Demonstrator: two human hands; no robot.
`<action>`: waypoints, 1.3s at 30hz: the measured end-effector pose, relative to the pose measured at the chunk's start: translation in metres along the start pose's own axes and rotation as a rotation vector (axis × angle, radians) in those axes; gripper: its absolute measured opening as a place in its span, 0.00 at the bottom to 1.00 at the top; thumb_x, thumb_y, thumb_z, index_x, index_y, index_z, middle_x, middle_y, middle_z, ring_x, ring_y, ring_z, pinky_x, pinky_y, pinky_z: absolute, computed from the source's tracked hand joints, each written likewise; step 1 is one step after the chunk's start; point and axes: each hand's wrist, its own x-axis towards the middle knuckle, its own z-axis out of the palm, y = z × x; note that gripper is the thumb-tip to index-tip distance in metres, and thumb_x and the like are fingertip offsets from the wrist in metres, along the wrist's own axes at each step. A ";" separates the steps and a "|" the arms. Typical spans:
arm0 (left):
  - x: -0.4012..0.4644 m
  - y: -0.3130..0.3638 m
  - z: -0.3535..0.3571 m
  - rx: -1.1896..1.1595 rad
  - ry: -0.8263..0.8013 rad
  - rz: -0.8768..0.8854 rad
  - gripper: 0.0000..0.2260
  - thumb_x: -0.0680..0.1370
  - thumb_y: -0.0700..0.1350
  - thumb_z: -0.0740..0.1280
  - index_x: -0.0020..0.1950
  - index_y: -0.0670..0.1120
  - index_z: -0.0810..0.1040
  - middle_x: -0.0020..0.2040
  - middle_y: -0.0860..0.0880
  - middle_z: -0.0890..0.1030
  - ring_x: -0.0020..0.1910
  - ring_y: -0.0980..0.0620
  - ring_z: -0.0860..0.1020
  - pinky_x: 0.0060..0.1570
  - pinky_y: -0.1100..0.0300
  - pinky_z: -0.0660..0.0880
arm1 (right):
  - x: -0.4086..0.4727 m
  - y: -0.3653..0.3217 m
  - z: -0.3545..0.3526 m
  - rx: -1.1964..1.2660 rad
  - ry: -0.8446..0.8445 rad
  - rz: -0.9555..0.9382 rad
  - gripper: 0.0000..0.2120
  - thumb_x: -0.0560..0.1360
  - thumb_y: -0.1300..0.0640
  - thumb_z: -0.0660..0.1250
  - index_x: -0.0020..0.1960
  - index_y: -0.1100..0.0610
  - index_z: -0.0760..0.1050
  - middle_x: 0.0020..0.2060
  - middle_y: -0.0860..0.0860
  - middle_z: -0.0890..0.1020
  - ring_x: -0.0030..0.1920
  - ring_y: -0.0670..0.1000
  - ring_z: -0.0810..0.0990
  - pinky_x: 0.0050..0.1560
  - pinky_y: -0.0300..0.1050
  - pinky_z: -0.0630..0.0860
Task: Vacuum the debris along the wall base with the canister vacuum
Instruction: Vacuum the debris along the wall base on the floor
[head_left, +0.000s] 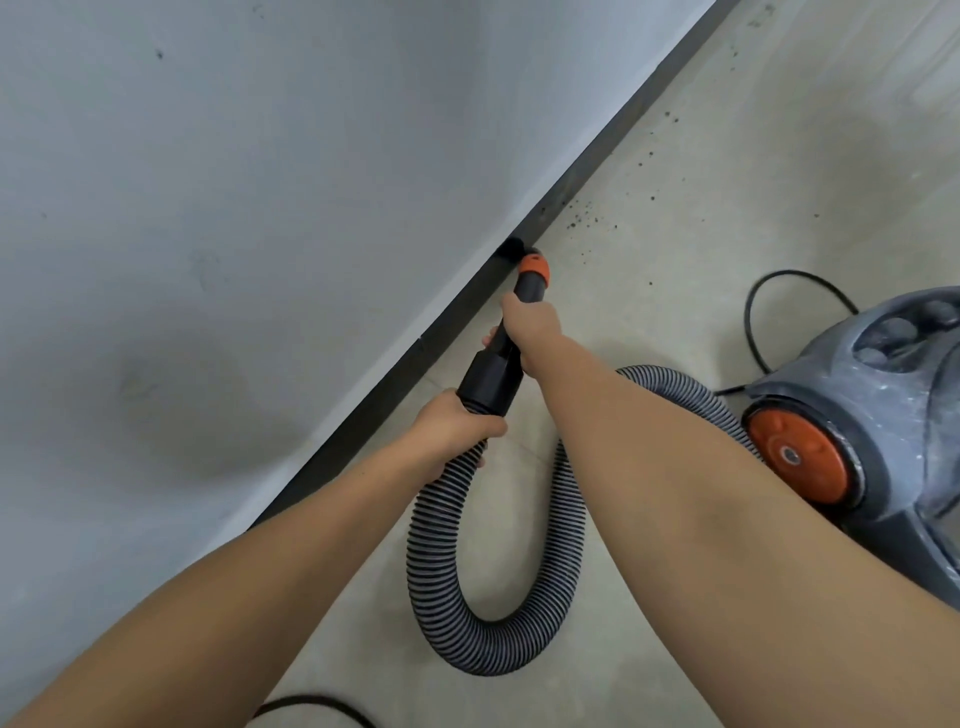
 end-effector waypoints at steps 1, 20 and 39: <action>0.001 0.001 0.003 0.009 -0.004 0.001 0.13 0.72 0.38 0.71 0.53 0.43 0.72 0.39 0.42 0.75 0.32 0.48 0.75 0.34 0.57 0.77 | -0.001 0.000 -0.004 0.001 -0.002 0.008 0.12 0.77 0.56 0.61 0.55 0.63 0.68 0.39 0.60 0.79 0.33 0.57 0.80 0.39 0.49 0.80; 0.005 0.024 0.094 0.234 -0.234 0.039 0.15 0.69 0.38 0.71 0.54 0.40 0.76 0.40 0.42 0.78 0.32 0.45 0.77 0.35 0.55 0.77 | -0.005 0.019 -0.130 0.145 0.287 0.051 0.07 0.78 0.57 0.60 0.52 0.61 0.66 0.31 0.56 0.77 0.28 0.53 0.77 0.33 0.45 0.77; 0.022 0.034 0.020 0.140 -0.062 0.013 0.13 0.73 0.38 0.71 0.53 0.42 0.71 0.39 0.42 0.75 0.31 0.48 0.75 0.33 0.57 0.76 | 0.021 -0.016 -0.036 0.054 0.032 -0.004 0.09 0.79 0.56 0.59 0.55 0.60 0.64 0.39 0.60 0.78 0.29 0.54 0.78 0.39 0.48 0.79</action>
